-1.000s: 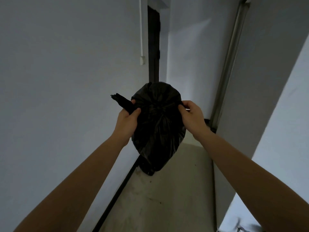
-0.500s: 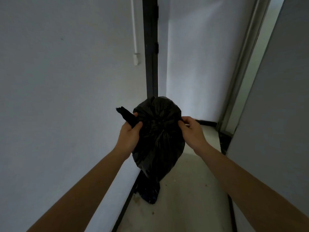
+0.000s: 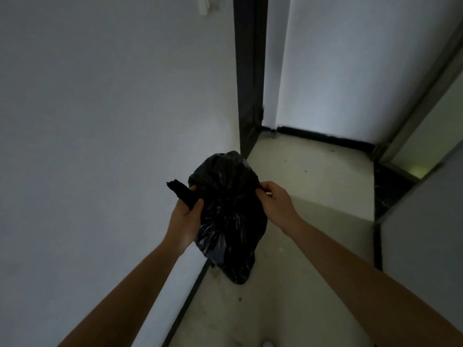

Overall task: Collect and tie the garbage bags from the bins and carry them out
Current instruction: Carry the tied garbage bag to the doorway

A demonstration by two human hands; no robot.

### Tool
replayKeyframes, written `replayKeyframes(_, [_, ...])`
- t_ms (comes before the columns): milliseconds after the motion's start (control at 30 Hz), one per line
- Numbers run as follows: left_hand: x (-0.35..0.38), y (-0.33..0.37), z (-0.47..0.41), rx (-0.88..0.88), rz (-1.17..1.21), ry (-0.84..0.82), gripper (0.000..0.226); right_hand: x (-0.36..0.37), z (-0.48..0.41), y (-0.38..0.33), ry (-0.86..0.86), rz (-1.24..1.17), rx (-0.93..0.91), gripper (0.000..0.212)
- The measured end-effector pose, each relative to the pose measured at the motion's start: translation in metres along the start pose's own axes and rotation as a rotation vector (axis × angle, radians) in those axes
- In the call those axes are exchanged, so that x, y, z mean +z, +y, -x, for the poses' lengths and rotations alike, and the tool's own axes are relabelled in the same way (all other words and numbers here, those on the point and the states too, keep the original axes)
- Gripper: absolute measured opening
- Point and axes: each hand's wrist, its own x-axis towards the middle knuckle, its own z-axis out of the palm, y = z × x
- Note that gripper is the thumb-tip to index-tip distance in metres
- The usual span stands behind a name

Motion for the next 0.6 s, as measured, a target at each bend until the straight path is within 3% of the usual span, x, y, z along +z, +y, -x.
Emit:
replayKeyframes(200, [0.020, -0.125, -0.060, -0.211, -0.106, 0.055, 0.031, 0.062, -0.061, 0.106, -0.160, 0.086, 0.168, 0.018])
replayKeyframes(367, [0.054, -0.299, -0.091, -0.402, -0.216, 0.122, 0.037, 0.137, -0.087, 0.263, -0.223, 0.172, 0.345, 0.020])
replayKeyframes(600, [0.096, -0.559, -0.109, -0.609, -0.338, 0.102, 0.028, 0.258, -0.087, 0.499, -0.277, 0.258, 0.538, 0.026])
